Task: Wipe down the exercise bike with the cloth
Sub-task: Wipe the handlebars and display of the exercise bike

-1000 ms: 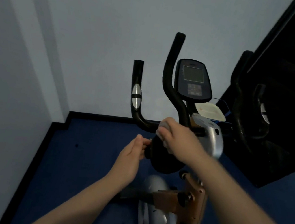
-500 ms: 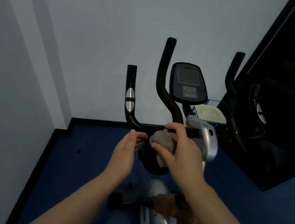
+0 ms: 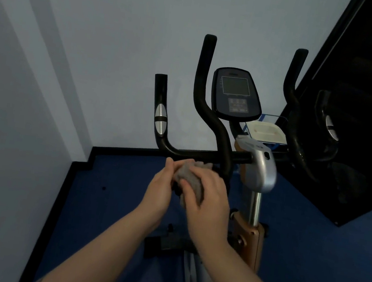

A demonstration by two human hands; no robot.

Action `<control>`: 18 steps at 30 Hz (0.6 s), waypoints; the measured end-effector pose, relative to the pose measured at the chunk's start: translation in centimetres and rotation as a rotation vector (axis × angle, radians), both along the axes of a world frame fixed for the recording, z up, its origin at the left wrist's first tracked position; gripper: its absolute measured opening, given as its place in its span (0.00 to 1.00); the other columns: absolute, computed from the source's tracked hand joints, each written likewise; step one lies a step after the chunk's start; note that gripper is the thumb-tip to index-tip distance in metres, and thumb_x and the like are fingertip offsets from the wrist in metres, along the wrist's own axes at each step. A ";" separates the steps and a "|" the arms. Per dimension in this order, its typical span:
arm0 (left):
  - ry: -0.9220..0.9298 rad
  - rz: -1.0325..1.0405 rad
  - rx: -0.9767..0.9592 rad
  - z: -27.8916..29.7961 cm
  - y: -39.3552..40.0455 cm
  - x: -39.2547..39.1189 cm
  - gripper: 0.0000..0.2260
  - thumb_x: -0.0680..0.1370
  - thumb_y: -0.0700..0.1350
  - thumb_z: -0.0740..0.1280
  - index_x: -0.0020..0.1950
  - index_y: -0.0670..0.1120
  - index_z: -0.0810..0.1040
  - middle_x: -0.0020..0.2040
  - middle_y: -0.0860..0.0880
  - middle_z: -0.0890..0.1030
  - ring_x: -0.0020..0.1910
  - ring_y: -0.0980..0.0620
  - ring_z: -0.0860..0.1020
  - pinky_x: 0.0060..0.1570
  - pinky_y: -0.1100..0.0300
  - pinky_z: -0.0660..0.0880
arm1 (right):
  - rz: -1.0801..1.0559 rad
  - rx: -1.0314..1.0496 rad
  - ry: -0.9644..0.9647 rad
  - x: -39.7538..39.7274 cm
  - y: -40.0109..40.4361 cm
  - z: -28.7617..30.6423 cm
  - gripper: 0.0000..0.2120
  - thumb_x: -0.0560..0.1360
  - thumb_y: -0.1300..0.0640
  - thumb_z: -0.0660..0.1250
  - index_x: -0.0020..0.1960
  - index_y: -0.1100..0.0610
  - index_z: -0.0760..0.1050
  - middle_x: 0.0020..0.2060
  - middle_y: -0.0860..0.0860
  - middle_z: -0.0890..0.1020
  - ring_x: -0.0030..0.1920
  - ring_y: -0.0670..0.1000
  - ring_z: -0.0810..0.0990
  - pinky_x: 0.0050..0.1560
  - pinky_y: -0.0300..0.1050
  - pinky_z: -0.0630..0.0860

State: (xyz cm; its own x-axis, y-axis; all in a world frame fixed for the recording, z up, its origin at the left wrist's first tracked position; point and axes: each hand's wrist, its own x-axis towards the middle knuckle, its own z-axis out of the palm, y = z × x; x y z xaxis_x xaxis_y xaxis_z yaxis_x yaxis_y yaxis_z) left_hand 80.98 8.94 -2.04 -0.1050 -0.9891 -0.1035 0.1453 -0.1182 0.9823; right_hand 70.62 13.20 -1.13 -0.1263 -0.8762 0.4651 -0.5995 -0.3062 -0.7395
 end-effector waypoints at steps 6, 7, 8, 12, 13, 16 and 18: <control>-0.022 -0.004 -0.044 0.4 -0.4 0.3 0.24 0.82 0.58 0.48 0.60 0.51 0.80 0.52 0.53 0.85 0.54 0.57 0.82 0.51 0.67 0.75 | 0.050 -0.076 0.116 -3.0 0.2 0.8 0.14 0.74 0.61 0.72 0.59 0.54 0.79 0.55 0.47 0.78 0.58 0.45 0.73 0.60 0.30 0.67; -0.026 -0.001 -0.052 0.6 -0.5 0.2 0.23 0.83 0.57 0.48 0.59 0.50 0.81 0.52 0.52 0.85 0.53 0.57 0.82 0.49 0.67 0.75 | 0.011 -0.090 0.101 -3.1 -0.3 1.3 0.15 0.74 0.62 0.72 0.60 0.55 0.78 0.56 0.47 0.78 0.59 0.45 0.73 0.61 0.30 0.66; -0.027 0.002 -0.051 0.7 -0.6 0.0 0.23 0.84 0.56 0.49 0.58 0.49 0.81 0.51 0.51 0.85 0.52 0.56 0.82 0.48 0.68 0.76 | -0.004 -0.085 0.118 -3.1 -0.5 1.5 0.16 0.74 0.63 0.72 0.60 0.55 0.78 0.57 0.48 0.78 0.60 0.46 0.73 0.61 0.32 0.66; -0.069 0.095 -0.101 1.2 -1.1 -0.3 0.20 0.85 0.50 0.52 0.53 0.45 0.82 0.48 0.50 0.85 0.48 0.55 0.82 0.43 0.69 0.76 | 0.046 0.030 0.247 -2.1 0.7 0.3 0.14 0.75 0.59 0.72 0.60 0.54 0.79 0.57 0.47 0.79 0.60 0.47 0.74 0.62 0.44 0.73; -0.094 0.135 -0.159 1.5 -1.5 -0.2 0.18 0.85 0.48 0.53 0.52 0.44 0.82 0.49 0.49 0.84 0.49 0.54 0.82 0.45 0.67 0.76 | 0.058 0.074 0.135 -2.3 1.0 0.7 0.13 0.75 0.56 0.71 0.59 0.50 0.79 0.56 0.44 0.79 0.60 0.44 0.75 0.61 0.45 0.74; -0.204 0.163 -0.393 2.7 -3.5 0.1 0.14 0.84 0.46 0.55 0.51 0.47 0.81 0.49 0.51 0.83 0.50 0.55 0.81 0.51 0.64 0.75 | 0.023 0.042 -0.190 -4.4 0.3 3.1 0.11 0.74 0.46 0.69 0.56 0.41 0.78 0.53 0.39 0.80 0.56 0.42 0.78 0.56 0.43 0.77; -0.328 0.081 -0.494 3.7 -5.3 0.1 0.12 0.84 0.46 0.57 0.49 0.53 0.80 0.49 0.55 0.82 0.50 0.61 0.79 0.49 0.71 0.73 | -0.073 -0.066 -0.218 -6.5 -1.4 4.6 0.11 0.73 0.44 0.68 0.56 0.40 0.77 0.53 0.40 0.79 0.56 0.42 0.78 0.54 0.38 0.76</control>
State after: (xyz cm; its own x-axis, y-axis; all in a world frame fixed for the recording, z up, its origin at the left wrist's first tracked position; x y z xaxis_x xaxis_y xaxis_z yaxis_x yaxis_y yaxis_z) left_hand 81.11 3.61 1.62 -0.0674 -0.9317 0.3569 -0.1855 0.3632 0.9130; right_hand 64.14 11.79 3.51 -0.2916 -0.8300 0.4755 -0.4502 -0.3196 -0.8338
